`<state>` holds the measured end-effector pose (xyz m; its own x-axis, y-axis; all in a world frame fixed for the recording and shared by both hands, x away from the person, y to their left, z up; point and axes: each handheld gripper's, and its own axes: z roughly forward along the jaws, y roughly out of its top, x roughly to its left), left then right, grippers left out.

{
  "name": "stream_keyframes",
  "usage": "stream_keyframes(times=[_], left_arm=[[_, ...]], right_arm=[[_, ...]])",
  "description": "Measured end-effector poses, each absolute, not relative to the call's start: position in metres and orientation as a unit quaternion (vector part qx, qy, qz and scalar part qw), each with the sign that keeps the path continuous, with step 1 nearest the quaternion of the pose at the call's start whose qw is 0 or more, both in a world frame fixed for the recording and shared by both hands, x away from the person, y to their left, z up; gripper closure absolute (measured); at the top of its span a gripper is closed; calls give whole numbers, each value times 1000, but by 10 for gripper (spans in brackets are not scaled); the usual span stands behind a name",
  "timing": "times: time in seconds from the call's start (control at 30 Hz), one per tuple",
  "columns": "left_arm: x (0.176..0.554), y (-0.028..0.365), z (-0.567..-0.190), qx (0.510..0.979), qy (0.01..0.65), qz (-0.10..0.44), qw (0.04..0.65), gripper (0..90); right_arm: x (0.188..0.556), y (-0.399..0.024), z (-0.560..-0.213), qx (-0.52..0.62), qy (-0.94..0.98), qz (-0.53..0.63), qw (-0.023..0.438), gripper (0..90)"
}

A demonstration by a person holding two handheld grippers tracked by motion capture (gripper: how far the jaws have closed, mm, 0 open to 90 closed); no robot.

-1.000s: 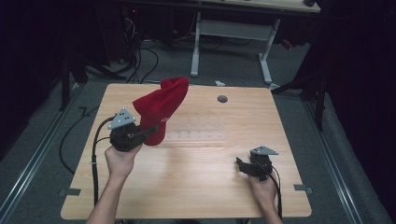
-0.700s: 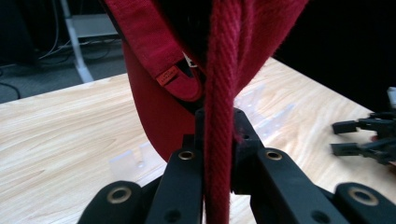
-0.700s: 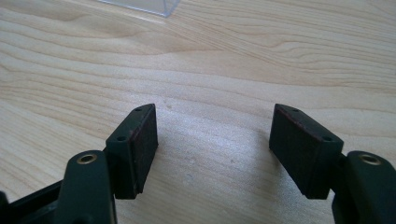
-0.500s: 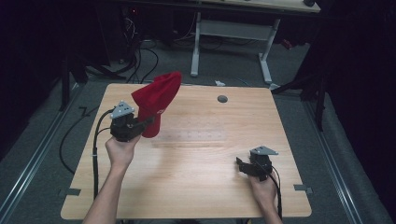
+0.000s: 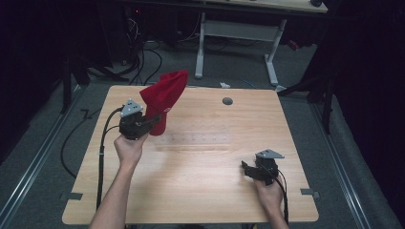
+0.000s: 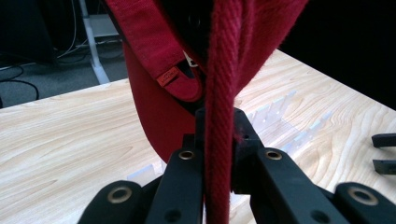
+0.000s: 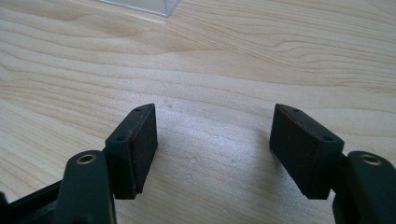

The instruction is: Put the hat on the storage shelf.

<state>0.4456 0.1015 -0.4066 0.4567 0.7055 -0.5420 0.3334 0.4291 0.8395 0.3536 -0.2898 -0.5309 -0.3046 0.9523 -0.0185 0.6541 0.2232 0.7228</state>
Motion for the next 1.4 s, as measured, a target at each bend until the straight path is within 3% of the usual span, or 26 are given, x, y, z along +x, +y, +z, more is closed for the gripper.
stream_keyframes(times=[0.63, 1.4], left_arm=[[449, 99, -422, 530, 502, 161, 664, 848], [439, 106, -434, 513, 524, 143, 665, 843]], right_arm=[[353, -289, -531, 539, 745, 313, 239, 322], [353, -289, -531, 539, 745, 313, 239, 322]])
